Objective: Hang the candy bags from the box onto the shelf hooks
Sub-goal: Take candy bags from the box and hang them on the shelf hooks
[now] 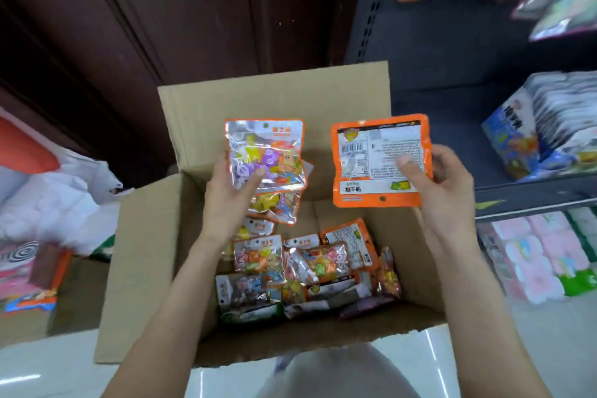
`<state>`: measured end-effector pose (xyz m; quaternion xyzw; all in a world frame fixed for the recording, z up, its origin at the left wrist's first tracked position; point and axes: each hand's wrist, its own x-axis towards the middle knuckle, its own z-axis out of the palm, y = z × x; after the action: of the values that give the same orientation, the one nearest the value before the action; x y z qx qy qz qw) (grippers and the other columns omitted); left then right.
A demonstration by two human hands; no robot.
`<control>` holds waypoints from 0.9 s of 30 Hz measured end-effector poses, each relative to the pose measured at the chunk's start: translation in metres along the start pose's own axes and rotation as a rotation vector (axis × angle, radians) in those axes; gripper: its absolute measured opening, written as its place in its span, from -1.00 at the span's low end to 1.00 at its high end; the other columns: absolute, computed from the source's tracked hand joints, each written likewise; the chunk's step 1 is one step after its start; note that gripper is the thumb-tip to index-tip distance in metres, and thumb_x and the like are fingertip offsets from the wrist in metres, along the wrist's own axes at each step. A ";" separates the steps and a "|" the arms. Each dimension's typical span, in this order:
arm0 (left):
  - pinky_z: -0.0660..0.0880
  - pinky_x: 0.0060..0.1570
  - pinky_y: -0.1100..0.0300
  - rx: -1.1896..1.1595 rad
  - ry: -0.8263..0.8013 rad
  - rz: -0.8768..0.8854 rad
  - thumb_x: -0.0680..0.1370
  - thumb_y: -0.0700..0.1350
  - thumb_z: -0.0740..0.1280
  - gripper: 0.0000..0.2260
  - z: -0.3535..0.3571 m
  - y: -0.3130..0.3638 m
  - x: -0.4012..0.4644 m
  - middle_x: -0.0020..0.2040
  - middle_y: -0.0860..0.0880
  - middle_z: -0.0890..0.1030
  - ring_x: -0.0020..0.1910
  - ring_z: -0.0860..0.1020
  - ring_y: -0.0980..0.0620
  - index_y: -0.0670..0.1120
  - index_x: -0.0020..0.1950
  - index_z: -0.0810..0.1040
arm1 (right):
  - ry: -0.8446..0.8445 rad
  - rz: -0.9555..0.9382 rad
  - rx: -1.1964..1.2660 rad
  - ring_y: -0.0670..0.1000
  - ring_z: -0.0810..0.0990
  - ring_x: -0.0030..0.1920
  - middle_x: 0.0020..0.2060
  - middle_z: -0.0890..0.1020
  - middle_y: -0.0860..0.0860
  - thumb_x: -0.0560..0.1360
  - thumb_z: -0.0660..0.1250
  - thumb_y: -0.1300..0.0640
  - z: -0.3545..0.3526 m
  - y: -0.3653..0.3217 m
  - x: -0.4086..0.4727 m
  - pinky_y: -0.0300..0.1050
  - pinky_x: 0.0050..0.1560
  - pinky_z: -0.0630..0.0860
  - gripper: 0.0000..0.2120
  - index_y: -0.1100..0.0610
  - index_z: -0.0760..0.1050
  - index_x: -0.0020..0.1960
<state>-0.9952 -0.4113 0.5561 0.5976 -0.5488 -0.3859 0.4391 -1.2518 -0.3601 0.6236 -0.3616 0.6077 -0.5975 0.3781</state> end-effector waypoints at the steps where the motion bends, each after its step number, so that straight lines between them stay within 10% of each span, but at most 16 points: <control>1: 0.51 0.16 -0.03 -0.016 0.016 -0.009 0.47 0.07 0.44 -0.68 0.001 0.006 -0.002 0.01 0.17 0.63 0.02 0.60 0.18 0.19 0.15 0.42 | -0.032 0.030 0.047 -0.01 0.69 -0.14 -0.17 0.72 -0.02 0.49 0.41 0.25 -0.001 -0.005 -0.003 -0.04 -0.12 0.62 -0.73 -0.05 0.47 0.08; 7: 0.48 -0.04 0.45 0.011 -0.003 0.122 0.53 -0.07 0.40 -0.39 0.009 0.045 -0.016 -0.04 0.57 0.48 -0.03 0.55 0.41 0.07 0.47 0.15 | -0.180 0.052 -0.119 -0.10 0.68 -0.07 -0.07 0.69 -0.06 0.52 0.38 0.23 0.010 -0.020 -0.012 -0.32 -0.25 0.54 -0.89 0.04 0.59 -0.03; 14: 0.57 0.08 -0.09 -0.021 -0.031 0.156 0.48 0.01 0.44 -0.36 0.008 0.062 -0.024 0.00 0.30 0.61 0.00 0.63 0.20 0.41 0.35 0.12 | -0.533 0.373 0.356 0.05 0.65 0.11 0.10 0.67 0.13 0.50 0.02 0.48 -0.015 -0.041 -0.013 -0.22 -0.03 0.61 -0.58 0.26 0.52 0.21; 20: 0.59 0.05 0.00 -0.039 -0.108 0.203 0.49 -0.04 0.43 -0.38 0.024 0.079 -0.033 0.02 0.26 0.62 -0.02 0.64 0.20 0.40 0.31 0.14 | -0.082 0.071 0.000 -0.24 0.56 -0.42 -0.44 0.62 -0.15 0.55 0.33 0.10 -0.011 -0.034 -0.008 -0.41 -0.37 0.41 -0.83 0.16 0.58 -0.17; 27: 0.58 -0.09 0.31 -0.082 -0.165 0.248 0.49 -0.06 0.42 -0.41 0.048 0.104 -0.043 0.22 0.15 0.56 0.06 0.61 0.22 0.37 0.31 0.16 | -0.035 -0.020 -0.102 -0.14 0.67 -0.09 0.00 0.66 0.05 0.57 0.31 0.03 -0.031 -0.021 0.005 -0.31 -0.15 0.54 -0.86 0.03 0.58 0.08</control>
<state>-1.0782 -0.3749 0.6387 0.4732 -0.6363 -0.3987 0.4607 -1.2826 -0.3510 0.6442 -0.3968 0.6270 -0.5631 0.3638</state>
